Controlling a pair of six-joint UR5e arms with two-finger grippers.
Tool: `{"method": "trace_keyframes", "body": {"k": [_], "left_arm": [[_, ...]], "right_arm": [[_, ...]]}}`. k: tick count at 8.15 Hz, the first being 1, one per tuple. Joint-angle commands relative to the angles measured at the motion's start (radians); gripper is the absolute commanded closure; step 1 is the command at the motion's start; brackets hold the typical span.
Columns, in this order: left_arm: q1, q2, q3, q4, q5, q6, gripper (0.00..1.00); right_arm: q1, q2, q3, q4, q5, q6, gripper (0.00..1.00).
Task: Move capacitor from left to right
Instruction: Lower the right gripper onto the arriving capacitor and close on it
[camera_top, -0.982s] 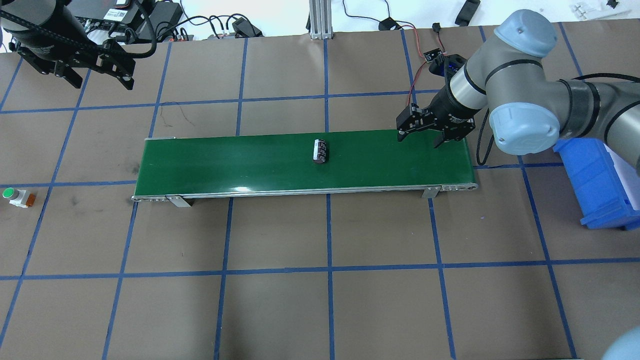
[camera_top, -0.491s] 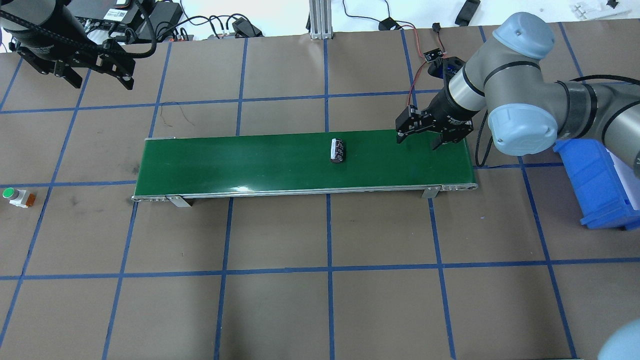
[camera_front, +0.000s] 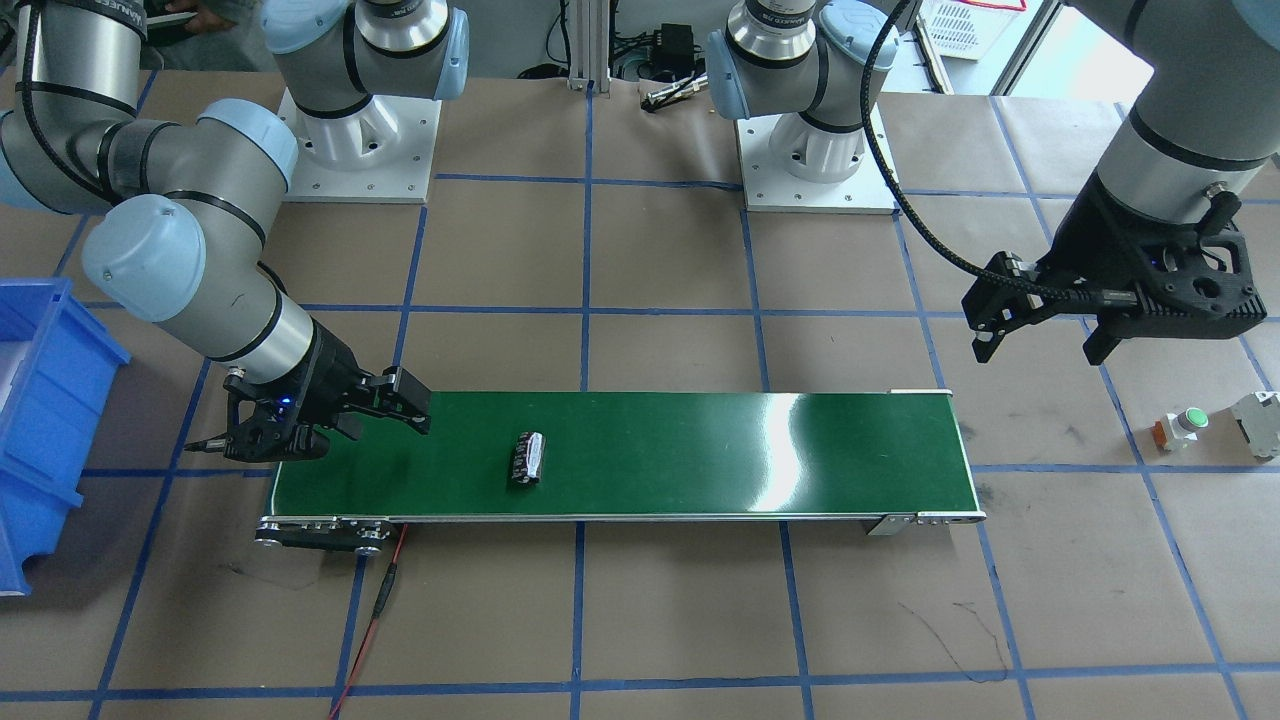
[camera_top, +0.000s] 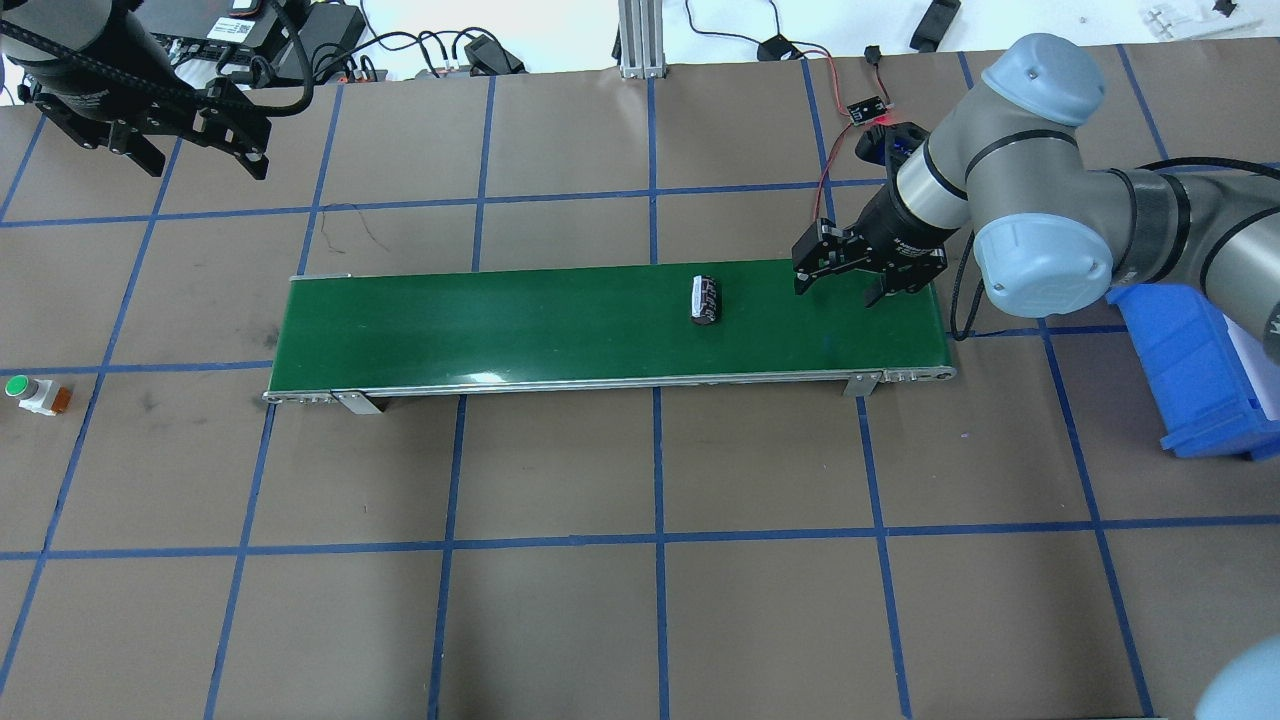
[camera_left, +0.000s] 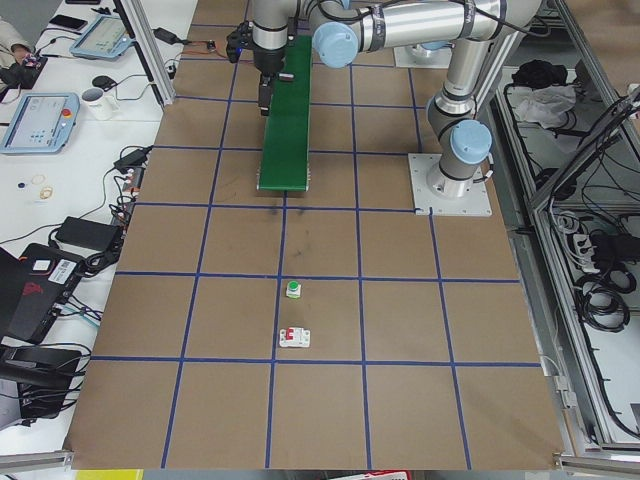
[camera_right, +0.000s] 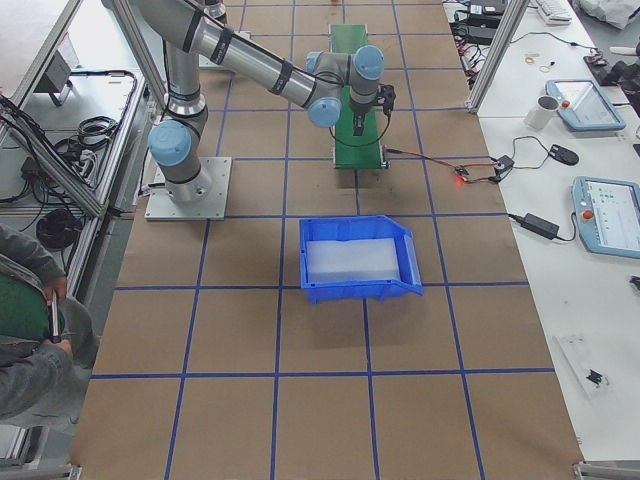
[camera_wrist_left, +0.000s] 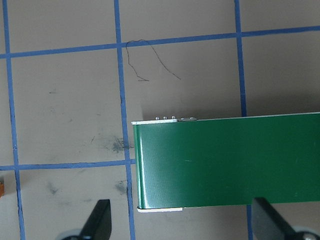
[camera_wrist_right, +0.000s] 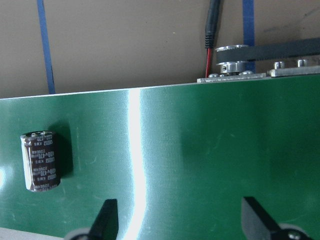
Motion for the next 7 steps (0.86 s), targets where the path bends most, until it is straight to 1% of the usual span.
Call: {"method": "trace_keyframes", "body": {"k": [1, 7], "left_arm": [[0.0, 0.0, 0.002, 0.0, 0.0, -0.001, 0.0], [0.0, 0.0, 0.002, 0.002, 0.0, -0.001, 0.0]], "right_arm": [[0.0, 0.0, 0.001, 0.0, -0.004, 0.0, 0.12], [0.0, 0.002, 0.004, 0.002, -0.006, 0.0, 0.13]]}}
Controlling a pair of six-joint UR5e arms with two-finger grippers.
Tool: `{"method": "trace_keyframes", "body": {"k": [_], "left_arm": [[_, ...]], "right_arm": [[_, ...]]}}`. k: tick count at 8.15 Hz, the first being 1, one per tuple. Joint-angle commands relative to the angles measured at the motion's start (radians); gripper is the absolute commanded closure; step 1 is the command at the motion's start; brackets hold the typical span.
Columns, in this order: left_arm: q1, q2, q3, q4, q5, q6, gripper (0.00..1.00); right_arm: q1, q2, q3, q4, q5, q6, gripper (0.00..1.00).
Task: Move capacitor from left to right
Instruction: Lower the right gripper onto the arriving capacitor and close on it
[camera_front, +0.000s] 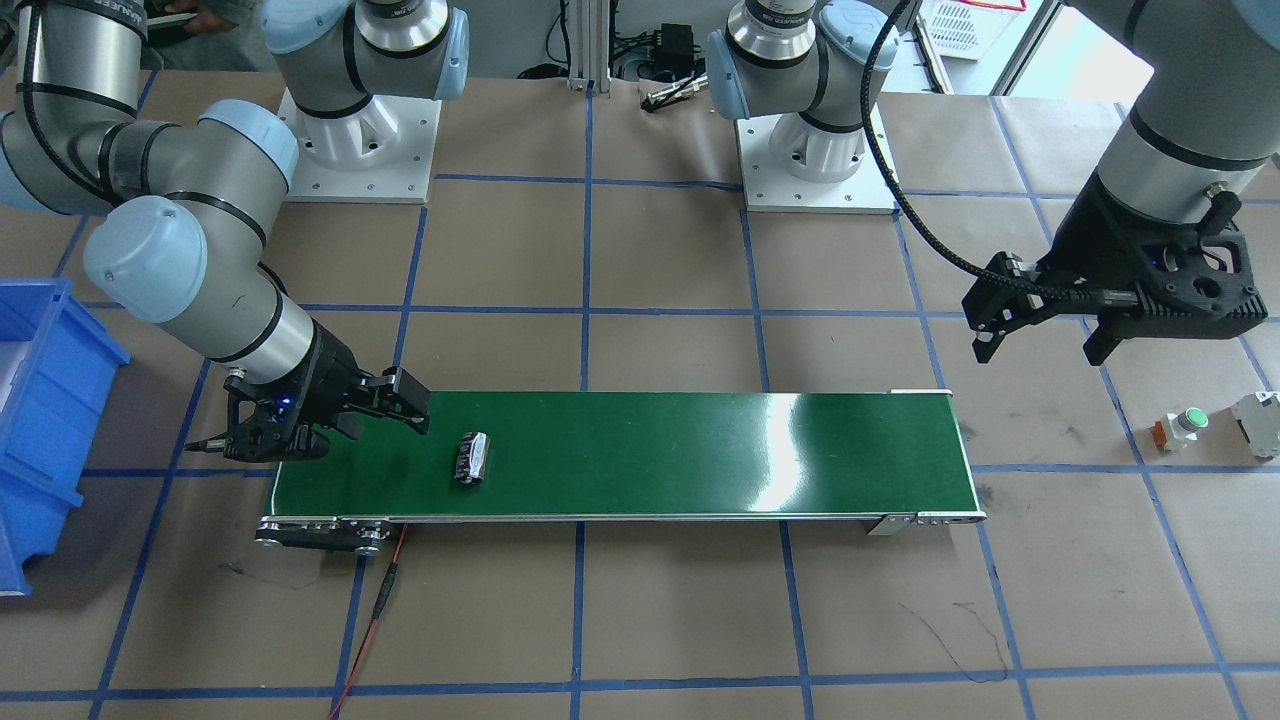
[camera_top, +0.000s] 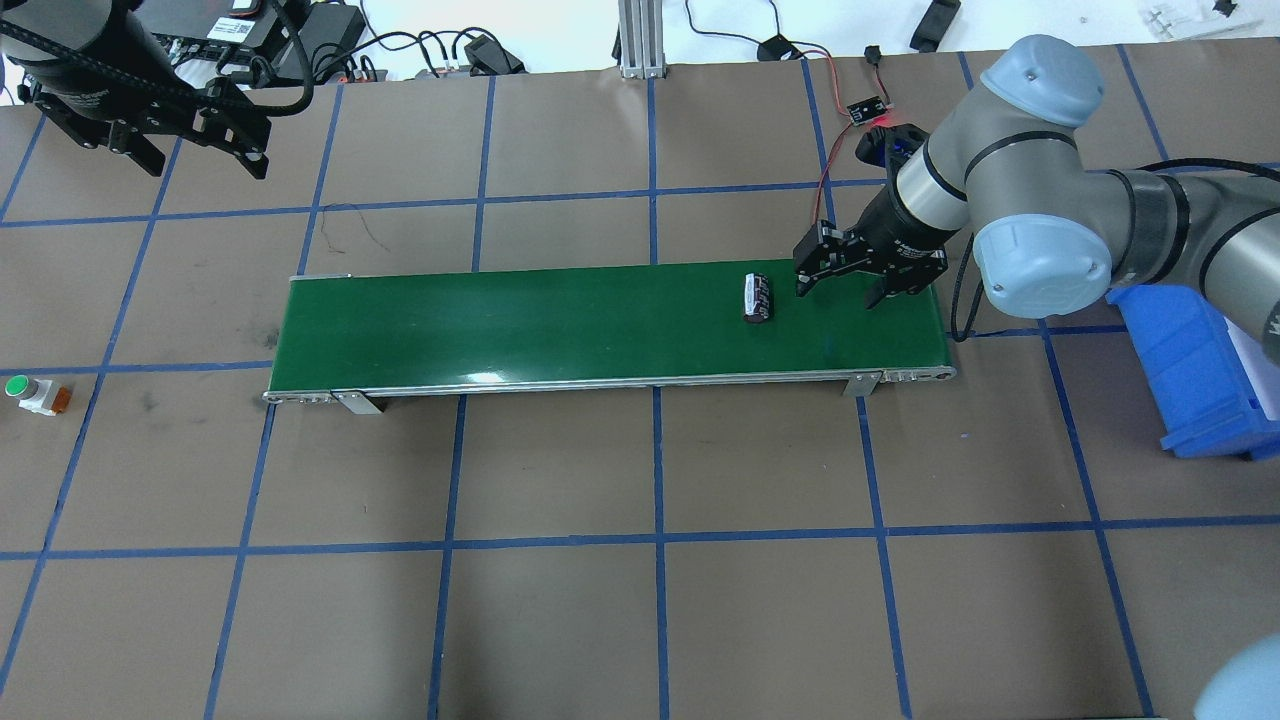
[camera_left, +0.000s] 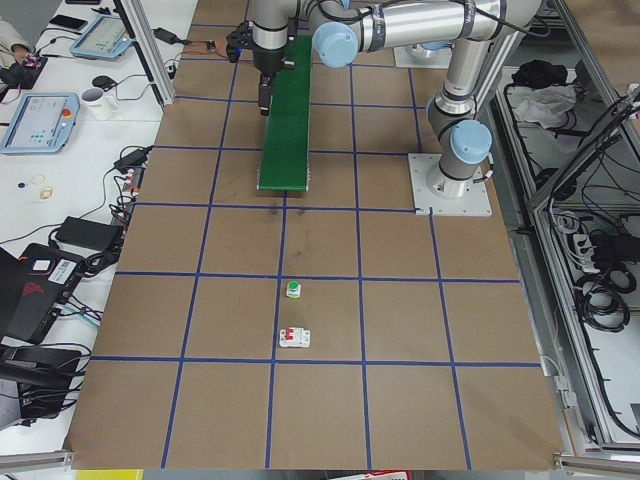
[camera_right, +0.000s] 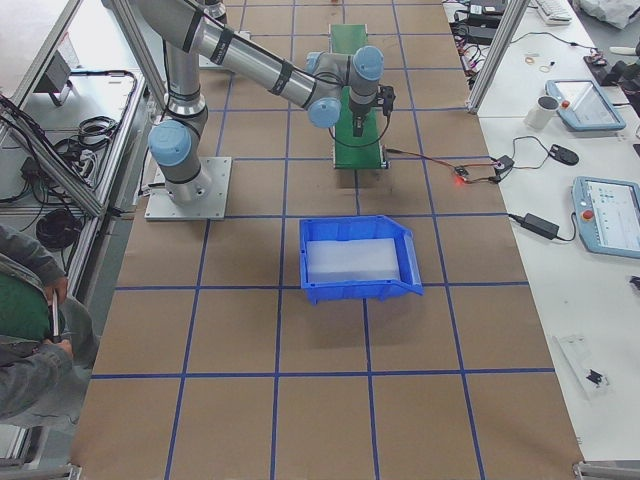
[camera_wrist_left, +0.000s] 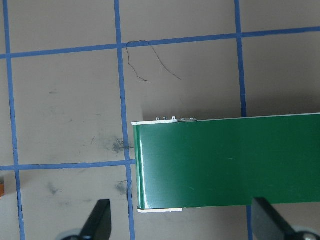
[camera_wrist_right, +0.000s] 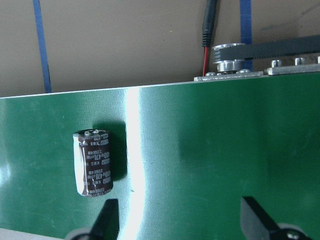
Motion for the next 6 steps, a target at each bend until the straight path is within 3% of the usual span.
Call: {"method": "trace_keyframes", "body": {"k": [1, 4, 6], "left_arm": [[0.0, 0.0, 0.0, 0.0, 0.0, 0.0, 0.0], [0.0, 0.0, 0.0, -0.002, 0.0, 0.0, 0.0], [0.0, 0.0, 0.0, -0.002, 0.0, -0.003, 0.0]], "right_arm": [[0.0, 0.005, 0.002, 0.001, 0.001, 0.0, 0.14], [0.0, 0.014, 0.002, -0.001, 0.002, 0.0, 0.14], [0.0, 0.036, 0.001, -0.063, 0.002, 0.0, 0.14]]}}
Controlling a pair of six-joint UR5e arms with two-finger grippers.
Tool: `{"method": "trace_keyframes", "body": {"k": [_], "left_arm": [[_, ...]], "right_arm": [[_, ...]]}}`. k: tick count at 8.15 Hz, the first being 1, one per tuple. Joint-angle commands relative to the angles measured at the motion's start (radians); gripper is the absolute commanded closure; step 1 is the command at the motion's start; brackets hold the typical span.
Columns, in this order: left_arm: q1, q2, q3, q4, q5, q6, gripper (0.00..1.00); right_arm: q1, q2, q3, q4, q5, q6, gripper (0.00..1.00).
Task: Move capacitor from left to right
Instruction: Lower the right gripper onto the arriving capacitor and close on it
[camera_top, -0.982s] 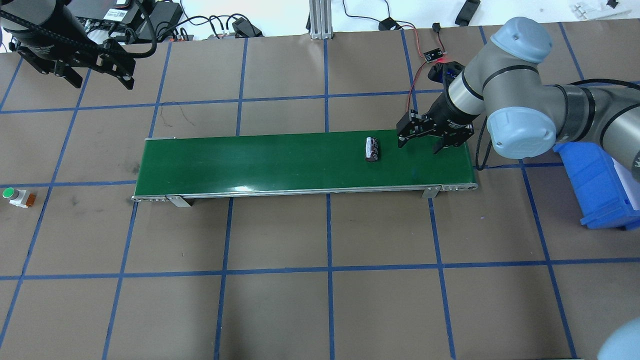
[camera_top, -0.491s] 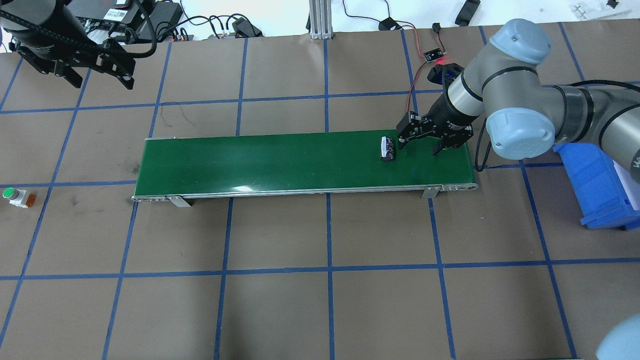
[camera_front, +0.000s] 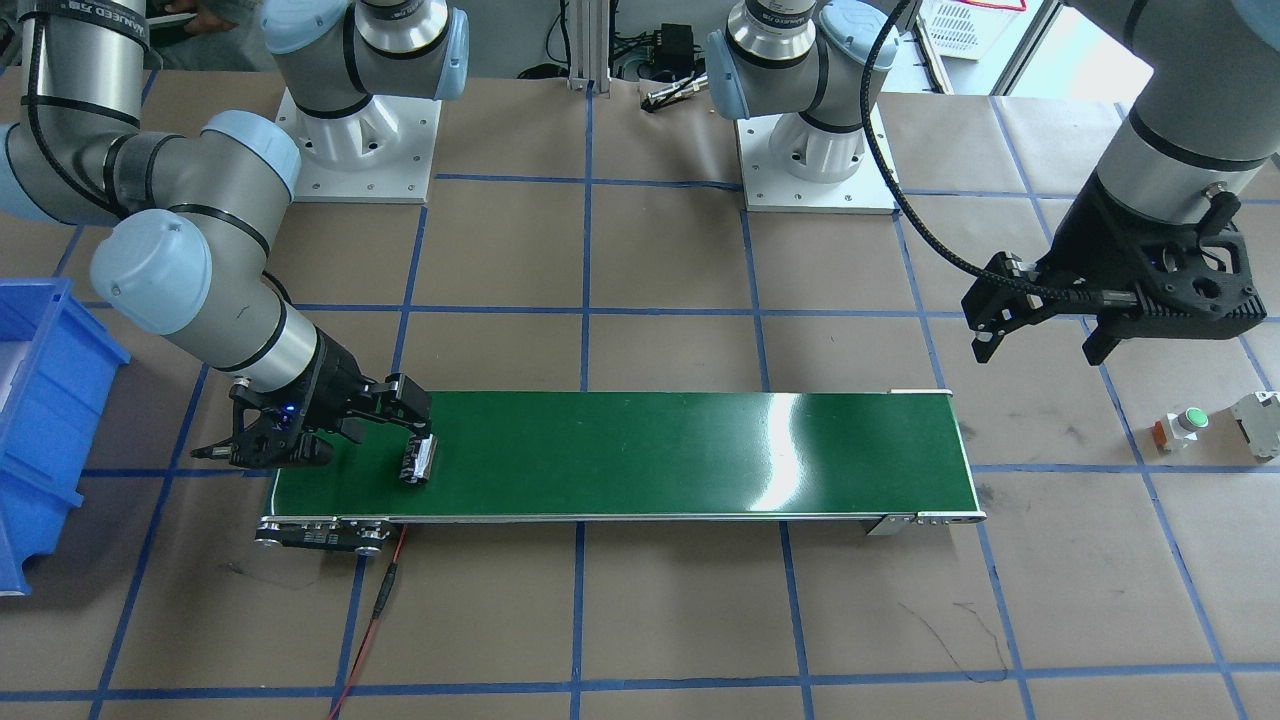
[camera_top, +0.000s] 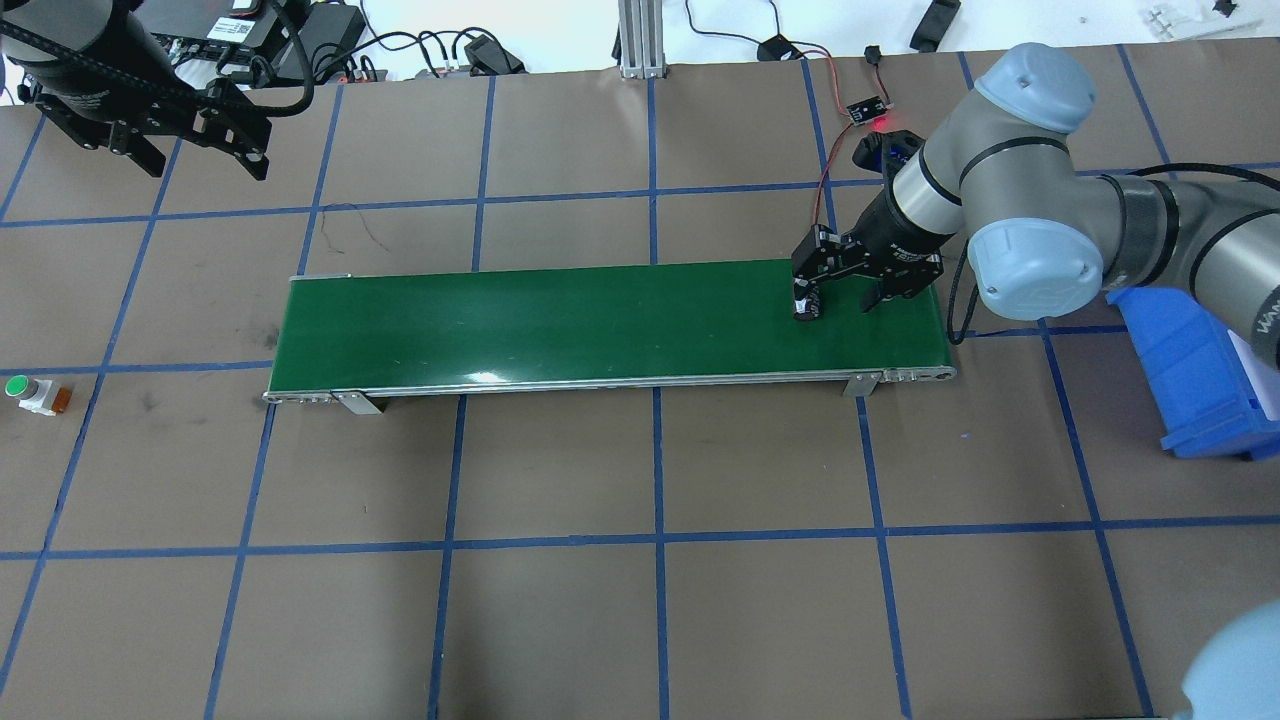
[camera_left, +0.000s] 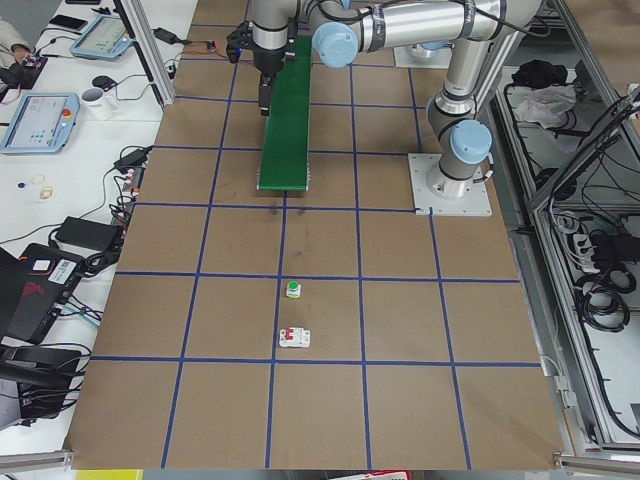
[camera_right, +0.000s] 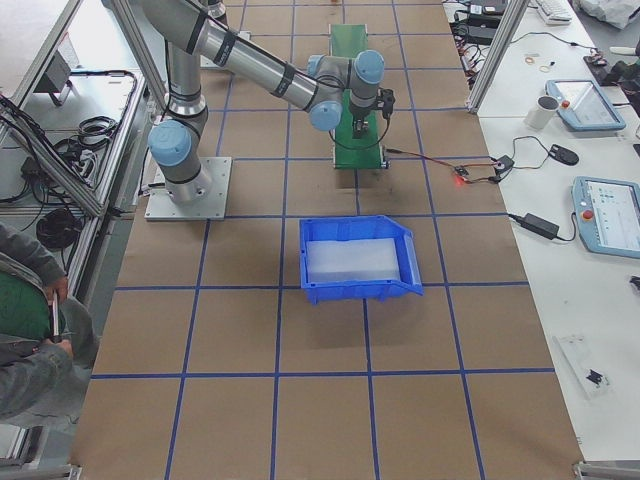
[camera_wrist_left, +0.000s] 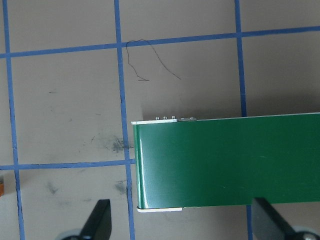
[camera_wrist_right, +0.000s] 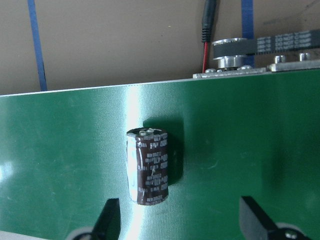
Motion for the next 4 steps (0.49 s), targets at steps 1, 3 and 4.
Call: {"method": "trace_keyframes", "body": {"k": [1, 3, 4], "left_arm": [[0.0, 0.0, 0.001, 0.0, 0.0, -0.001, 0.0], [0.0, 0.0, 0.001, 0.0, -0.002, -0.001, 0.0], [-0.002, 0.0, 0.002, 0.0, -0.002, -0.002, 0.0]], "right_arm": [[0.0, 0.025, -0.003, -0.071, -0.002, 0.0, 0.16], [0.0, 0.05, -0.002, -0.068, -0.005, 0.0, 0.35], [0.0, 0.051, -0.003, -0.065, -0.016, 0.0, 0.49]]}}
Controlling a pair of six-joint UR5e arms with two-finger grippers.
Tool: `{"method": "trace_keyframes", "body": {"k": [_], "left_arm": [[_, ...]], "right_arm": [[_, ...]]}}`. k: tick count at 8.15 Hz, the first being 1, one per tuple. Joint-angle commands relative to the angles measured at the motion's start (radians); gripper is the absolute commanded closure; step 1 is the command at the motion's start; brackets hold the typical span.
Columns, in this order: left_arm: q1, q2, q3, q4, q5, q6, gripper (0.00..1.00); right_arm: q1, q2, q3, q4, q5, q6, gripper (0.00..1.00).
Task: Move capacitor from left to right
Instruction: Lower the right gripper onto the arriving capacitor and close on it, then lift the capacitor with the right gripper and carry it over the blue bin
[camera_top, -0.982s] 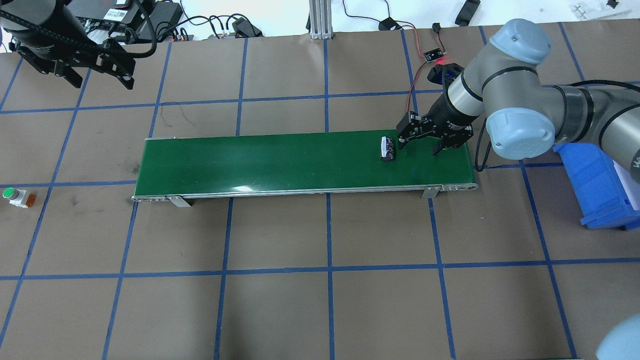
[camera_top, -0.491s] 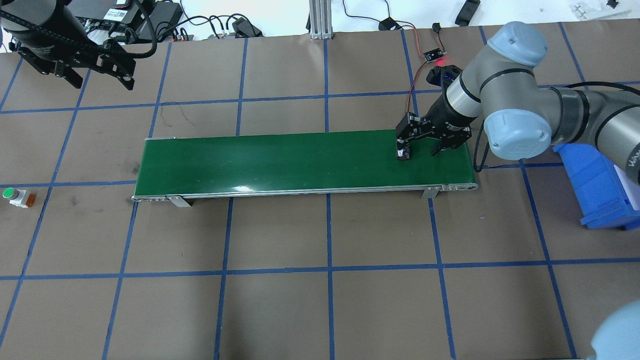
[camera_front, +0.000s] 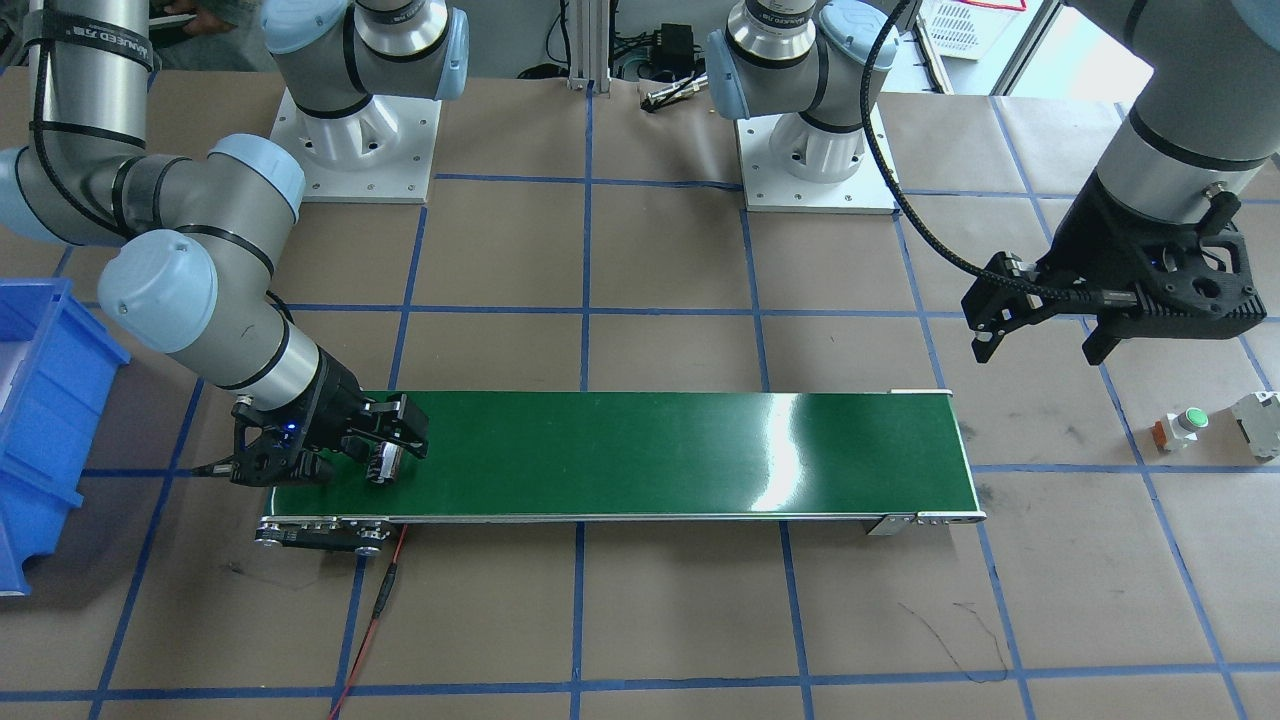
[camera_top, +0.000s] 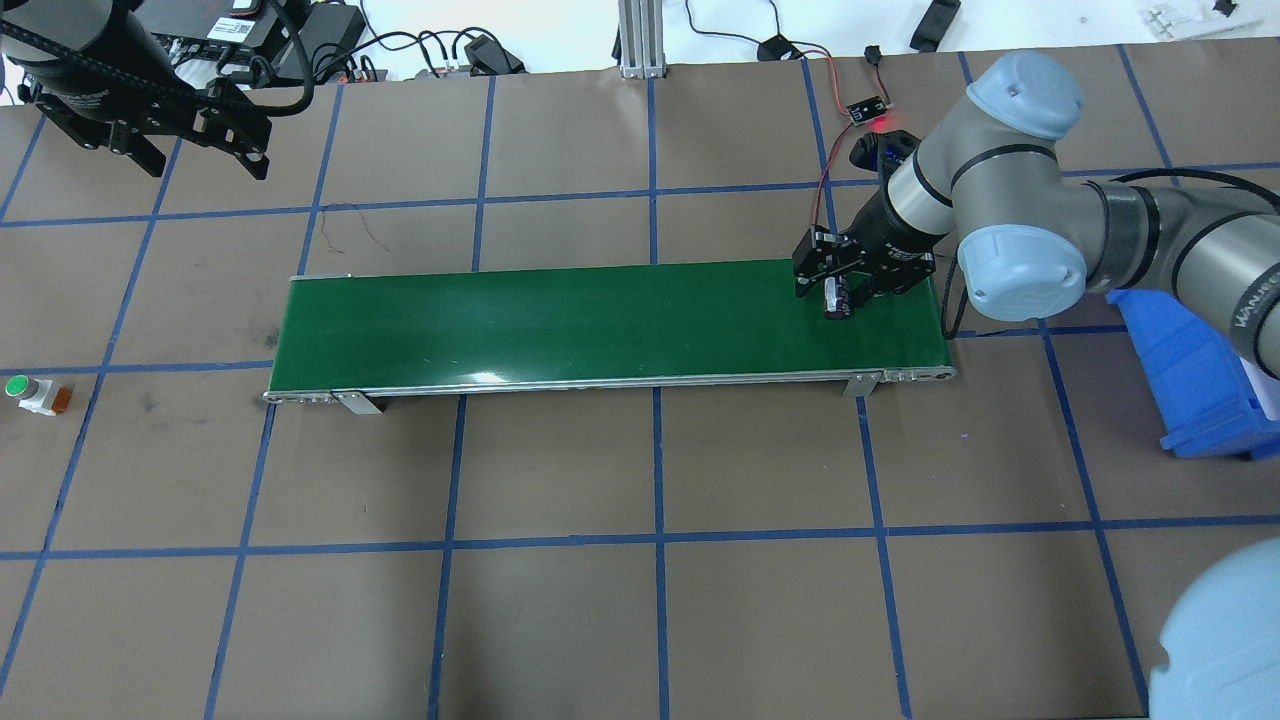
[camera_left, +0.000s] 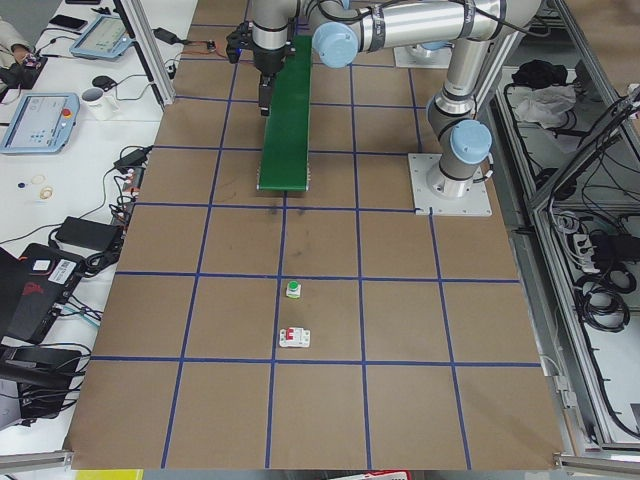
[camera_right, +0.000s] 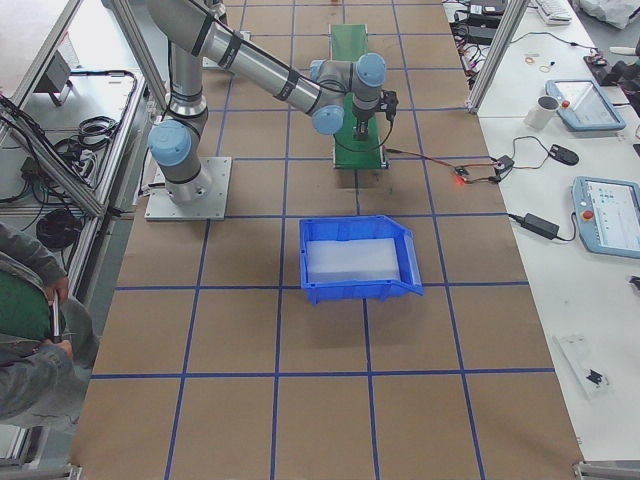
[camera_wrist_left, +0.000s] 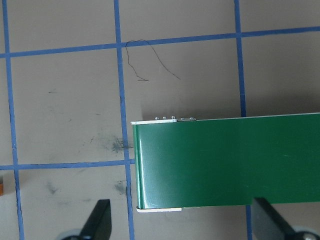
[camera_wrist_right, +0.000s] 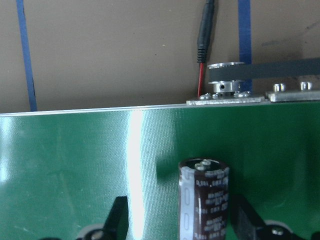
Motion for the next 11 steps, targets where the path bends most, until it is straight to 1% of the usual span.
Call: {"method": "trace_keyframes", "body": {"k": [1, 2, 3, 5, 6, 7, 8, 9, 10, 11], "left_arm": [[-0.005, 0.0, 0.0, 0.0, 0.0, -0.007, 0.0], [-0.006, 0.0, 0.002, 0.0, 0.0, -0.008, 0.0], [-0.009, 0.0, 0.002, 0.0, 0.0, -0.015, 0.0], [-0.012, 0.002, 0.003, 0.0, 0.0, -0.021, 0.0], [-0.011, 0.002, 0.003, 0.0, 0.0, -0.021, 0.0], [-0.011, 0.002, 0.003, 0.0, 0.0, -0.021, 0.0], [-0.011, 0.002, 0.003, 0.0, 0.0, -0.021, 0.0], [-0.012, 0.002, 0.003, 0.0, 0.0, -0.021, 0.0], [-0.011, 0.002, 0.003, 0.0, 0.0, -0.021, 0.0], [-0.011, 0.002, 0.005, 0.0, 0.0, -0.021, 0.0]], "right_arm": [[0.0, 0.011, -0.001, 0.01, -0.024, 0.001, 0.69], [0.0, 0.005, -0.002, 0.012, -0.024, 0.002, 0.9], [0.0, 0.002, -0.01, 0.022, -0.024, 0.003, 1.0], [-0.003, -0.003, -0.044, 0.055, -0.036, -0.002, 1.0], [-0.005, -0.018, -0.085, 0.1, -0.113, -0.006, 1.0], [-0.005, -0.05, -0.131, 0.172, -0.193, -0.021, 1.0], [-0.008, -0.085, -0.16, 0.234, -0.258, -0.05, 1.0], [-0.02, -0.122, -0.166, 0.252, -0.325, -0.078, 1.0], [-0.047, -0.154, -0.167, 0.26, -0.373, -0.121, 1.0], [-0.096, -0.17, -0.168, 0.292, -0.39, -0.19, 1.0]]}}
